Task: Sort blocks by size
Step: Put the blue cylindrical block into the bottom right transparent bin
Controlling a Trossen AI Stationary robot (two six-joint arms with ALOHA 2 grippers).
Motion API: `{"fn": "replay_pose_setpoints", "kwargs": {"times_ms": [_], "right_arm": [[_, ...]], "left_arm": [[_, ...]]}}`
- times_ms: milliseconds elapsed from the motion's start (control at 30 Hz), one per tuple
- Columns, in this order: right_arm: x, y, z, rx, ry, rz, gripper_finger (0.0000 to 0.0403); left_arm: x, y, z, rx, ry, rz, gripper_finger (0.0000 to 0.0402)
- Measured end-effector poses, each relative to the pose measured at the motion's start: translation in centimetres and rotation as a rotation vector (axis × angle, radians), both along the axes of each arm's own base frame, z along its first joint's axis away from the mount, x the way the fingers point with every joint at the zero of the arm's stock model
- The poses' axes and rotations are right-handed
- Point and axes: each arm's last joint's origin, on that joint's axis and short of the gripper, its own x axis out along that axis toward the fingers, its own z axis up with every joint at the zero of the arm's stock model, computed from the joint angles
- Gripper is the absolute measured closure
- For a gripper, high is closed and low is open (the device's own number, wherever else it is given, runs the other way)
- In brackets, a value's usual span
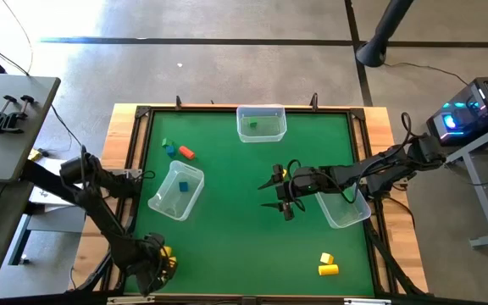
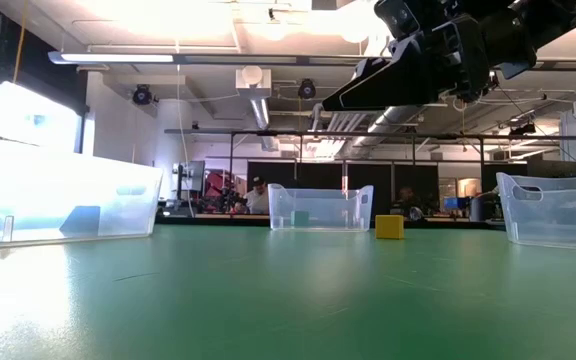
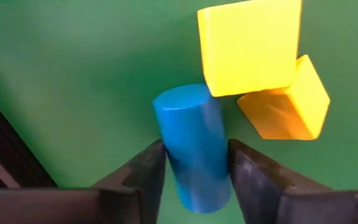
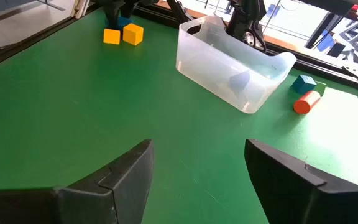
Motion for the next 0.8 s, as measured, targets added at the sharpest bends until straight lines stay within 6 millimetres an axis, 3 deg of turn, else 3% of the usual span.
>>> {"fn": "replay_pose_setpoints", "kwargs": {"times_ms": [200,467,667,800], "right_arm": [[0.0,0.0,-0.1,0.014,0.011,-0.006,0.0155],[0.0,0.0,-0.1,0.014,0.01,-0.007,0.0155],[0.0,0.0,-0.1,0.01,0.009,-0.005,0.0155],[0.0,-0.1,-0.1,0.005,0.016,-0.038,0.0155]], "left_arm": [[-0.6,-0.5,-0.3,0.013,-0.01,-0.073,0.0312],[-1.4,-0.4,0.4,-0.002,-0.018,-0.217,0.0319],[-1.6,0.9,4.2,-0.074,-0.091,-0.185,0.0321],[-1.4,2.2,7.3,-0.094,-0.286,-0.114,0.0321]]}}
